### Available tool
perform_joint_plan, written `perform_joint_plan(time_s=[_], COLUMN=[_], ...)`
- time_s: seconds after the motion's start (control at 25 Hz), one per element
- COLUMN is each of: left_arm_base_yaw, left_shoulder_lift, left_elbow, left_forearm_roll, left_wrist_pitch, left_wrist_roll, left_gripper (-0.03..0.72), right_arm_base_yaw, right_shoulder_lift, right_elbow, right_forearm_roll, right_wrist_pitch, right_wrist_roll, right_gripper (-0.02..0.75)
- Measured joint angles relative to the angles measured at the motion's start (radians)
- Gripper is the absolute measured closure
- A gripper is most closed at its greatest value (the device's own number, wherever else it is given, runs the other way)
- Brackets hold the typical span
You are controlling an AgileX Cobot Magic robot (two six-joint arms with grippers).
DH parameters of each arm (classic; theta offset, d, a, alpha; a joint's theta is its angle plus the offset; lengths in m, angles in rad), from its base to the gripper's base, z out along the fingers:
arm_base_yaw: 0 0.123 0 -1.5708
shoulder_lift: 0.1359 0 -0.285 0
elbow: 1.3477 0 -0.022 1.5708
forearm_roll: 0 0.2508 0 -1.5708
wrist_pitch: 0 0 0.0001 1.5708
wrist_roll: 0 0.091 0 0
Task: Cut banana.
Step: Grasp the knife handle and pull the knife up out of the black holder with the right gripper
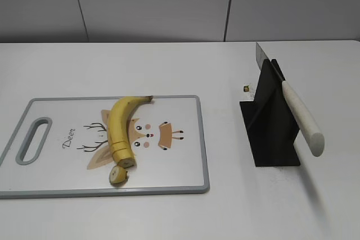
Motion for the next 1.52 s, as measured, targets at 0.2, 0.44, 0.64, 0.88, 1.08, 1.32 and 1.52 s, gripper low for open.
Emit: perform_joint_plan(time_s=[0.2,0.44,0.64,0.88,1.08,1.32,1.52], left_arm_base_yaw=[0.0,0.0,0.0,0.0,0.0,0.0,0.0], left_shoulder_lift=[0.0,0.0,0.0,0.0,0.0,0.0,0.0], left_elbow=[0.0,0.0,0.0,0.0,0.0,0.0,0.0], left_forearm_roll=[0.0,0.0,0.0,0.0,0.0,0.0,0.0], left_wrist_pitch=[0.0,0.0,0.0,0.0,0.0,0.0,0.0], left_wrist_roll=[0.0,0.0,0.0,0.0,0.0,0.0,0.0], left_gripper=[0.137,0.137,0.137,0.137,0.137,0.137,0.137], right_arm_base_yaw=[0.0,0.0,0.0,0.0,0.0,0.0,0.023], right_shoulder_lift=[0.0,0.0,0.0,0.01,0.194,0.398,0.514], right_elbow=[0.0,0.0,0.0,0.0,-0.051,-0.177,-0.252], right_forearm_roll=[0.0,0.0,0.001,0.021,0.034,0.035,0.055], right_wrist_pitch=[0.0,0.0,0.0,0.005,0.062,0.121,0.111], right_wrist_roll=[0.0,0.0,0.0,0.0,0.0,0.0,0.005], right_gripper=[0.175,0.175,0.175,0.175,0.175,0.172,0.128])
